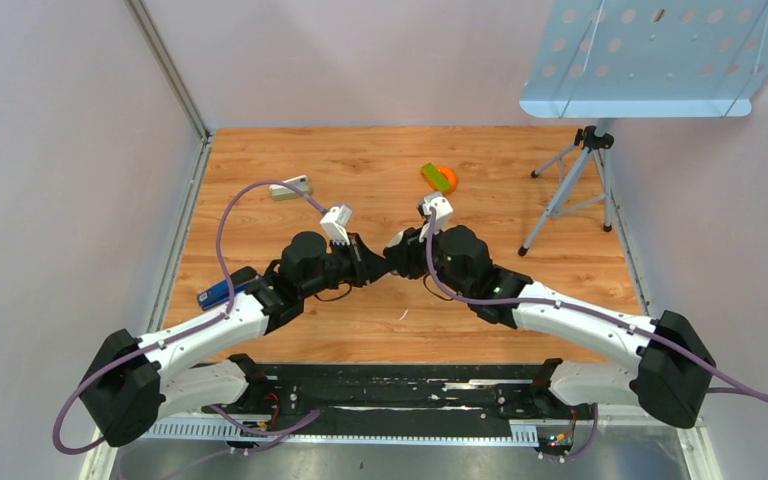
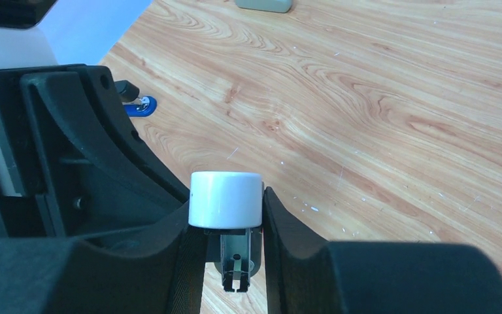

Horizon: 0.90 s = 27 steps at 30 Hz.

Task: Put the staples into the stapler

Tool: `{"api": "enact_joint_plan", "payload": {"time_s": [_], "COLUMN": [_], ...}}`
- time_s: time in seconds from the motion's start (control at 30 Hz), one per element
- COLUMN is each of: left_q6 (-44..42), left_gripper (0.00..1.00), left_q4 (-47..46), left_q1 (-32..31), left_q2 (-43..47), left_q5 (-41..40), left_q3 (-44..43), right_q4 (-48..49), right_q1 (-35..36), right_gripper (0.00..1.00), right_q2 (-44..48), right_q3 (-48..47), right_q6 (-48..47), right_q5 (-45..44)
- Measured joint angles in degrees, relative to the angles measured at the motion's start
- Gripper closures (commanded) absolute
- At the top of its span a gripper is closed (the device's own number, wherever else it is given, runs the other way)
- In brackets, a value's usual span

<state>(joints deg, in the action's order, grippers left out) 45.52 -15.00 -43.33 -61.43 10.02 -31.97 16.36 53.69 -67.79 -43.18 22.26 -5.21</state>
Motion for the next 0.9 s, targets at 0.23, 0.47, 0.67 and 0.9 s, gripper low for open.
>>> {"api": "enact_joint_plan", "payload": {"time_s": [0.23,0.47,0.67,0.9], "left_q6": [-0.26,-2.6,-4.66,-4.76], "left_gripper": [0.44,0.0,0.0,0.0], "left_q4": [0.96,9.4,19.65,31.45], "left_q1": [0.0,-0.04,-0.04,0.5], "left_q2": [0.2,1.2,2.54,4.07], "left_q5": [-1.95,-7.34,-15.45,-28.72], "left_q3": [-0.02,-2.32,-5.92,-9.35], "right_q4": [0.2,-6.43,-12.22,-17.79], "right_q1": [0.07,-3.43,-12.98,-21.03], "right_gripper": [0.81,0.82,0.8,0.8], "right_q2": [-0.85,-3.28,-10.23,-24.0], "right_q3": [-0.48,-5.55,-10.12,-14.67], "right_q6": [-0.46,-1.57,-1.77,-2.19], "right_q5": [-1.51,-5.33,-9.42,-9.7]}}
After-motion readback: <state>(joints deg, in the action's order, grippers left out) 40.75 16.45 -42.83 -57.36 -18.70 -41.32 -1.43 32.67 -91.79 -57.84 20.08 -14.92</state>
